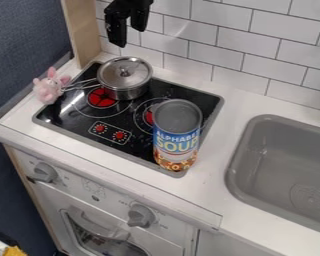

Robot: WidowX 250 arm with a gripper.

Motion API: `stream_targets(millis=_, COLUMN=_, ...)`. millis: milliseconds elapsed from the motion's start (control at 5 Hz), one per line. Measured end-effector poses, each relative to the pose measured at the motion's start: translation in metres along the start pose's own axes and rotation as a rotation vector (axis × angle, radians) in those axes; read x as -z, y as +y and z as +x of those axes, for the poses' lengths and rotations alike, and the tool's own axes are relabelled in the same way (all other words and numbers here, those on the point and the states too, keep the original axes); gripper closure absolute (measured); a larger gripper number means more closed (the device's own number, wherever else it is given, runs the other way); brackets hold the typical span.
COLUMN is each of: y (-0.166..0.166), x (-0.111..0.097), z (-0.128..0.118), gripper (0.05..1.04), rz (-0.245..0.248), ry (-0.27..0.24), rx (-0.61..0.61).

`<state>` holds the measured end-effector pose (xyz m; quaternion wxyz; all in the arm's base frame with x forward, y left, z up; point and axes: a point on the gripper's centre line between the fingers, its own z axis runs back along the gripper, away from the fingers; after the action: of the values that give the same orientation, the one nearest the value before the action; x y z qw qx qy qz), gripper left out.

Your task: Move the little plush to the right burner

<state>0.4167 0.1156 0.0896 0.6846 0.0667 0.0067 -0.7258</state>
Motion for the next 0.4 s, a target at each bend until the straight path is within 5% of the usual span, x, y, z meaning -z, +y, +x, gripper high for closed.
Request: stream_targets(millis=400, y=-0.01, x=0.02, z=-0.014, gripper=0.083, rz=-0.052, ry=-0.034, rx=0.015)
